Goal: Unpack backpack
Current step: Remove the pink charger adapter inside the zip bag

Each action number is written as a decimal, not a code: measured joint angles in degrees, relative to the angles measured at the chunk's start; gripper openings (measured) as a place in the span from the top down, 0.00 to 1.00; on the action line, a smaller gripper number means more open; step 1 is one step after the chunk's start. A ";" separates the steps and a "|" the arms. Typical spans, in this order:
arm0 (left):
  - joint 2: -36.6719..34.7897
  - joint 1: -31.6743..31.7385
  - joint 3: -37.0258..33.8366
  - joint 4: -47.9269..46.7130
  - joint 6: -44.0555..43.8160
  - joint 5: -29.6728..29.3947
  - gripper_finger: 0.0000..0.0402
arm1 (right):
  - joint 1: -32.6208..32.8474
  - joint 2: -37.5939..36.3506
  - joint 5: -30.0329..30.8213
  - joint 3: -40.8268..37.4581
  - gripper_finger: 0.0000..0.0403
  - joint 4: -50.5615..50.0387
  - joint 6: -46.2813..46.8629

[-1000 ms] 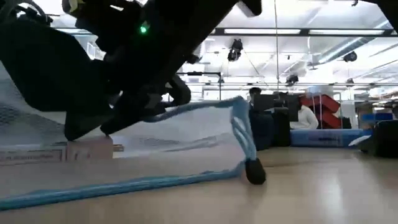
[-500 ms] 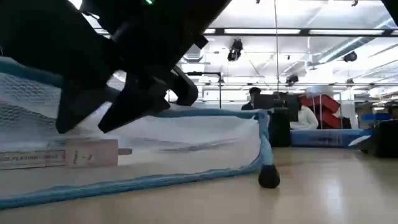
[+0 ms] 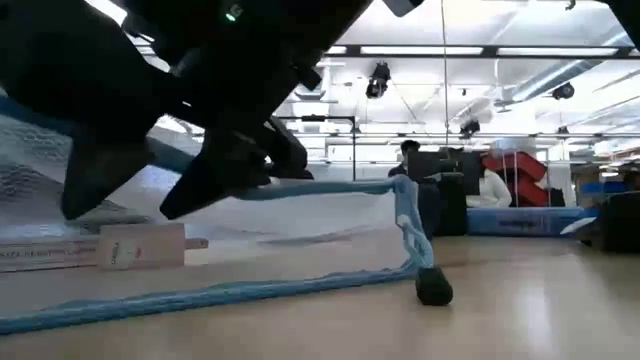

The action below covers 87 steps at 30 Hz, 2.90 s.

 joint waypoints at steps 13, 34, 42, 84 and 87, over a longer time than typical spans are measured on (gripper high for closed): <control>0.00 0.00 0.00 -0.04 0.07 -0.02 0.94 | 0.87 0.43 -7.59 0.28 0.32 -4.02 -17.23; 0.00 0.00 0.00 -0.09 0.20 -0.42 0.94 | 0.79 -0.72 -18.47 0.37 0.21 -2.20 -9.58; 0.00 0.00 0.00 -0.09 0.22 -0.71 0.94 | 0.85 -0.19 -7.89 0.27 0.14 5.16 -7.62; -0.20 0.07 0.02 -0.92 1.27 -2.19 0.94 | 1.14 4.40 -1.81 0.22 0.58 8.95 -8.20; -0.20 0.07 0.02 -1.02 1.27 -2.16 0.94 | 1.16 3.25 -4.36 0.16 0.58 6.01 -9.98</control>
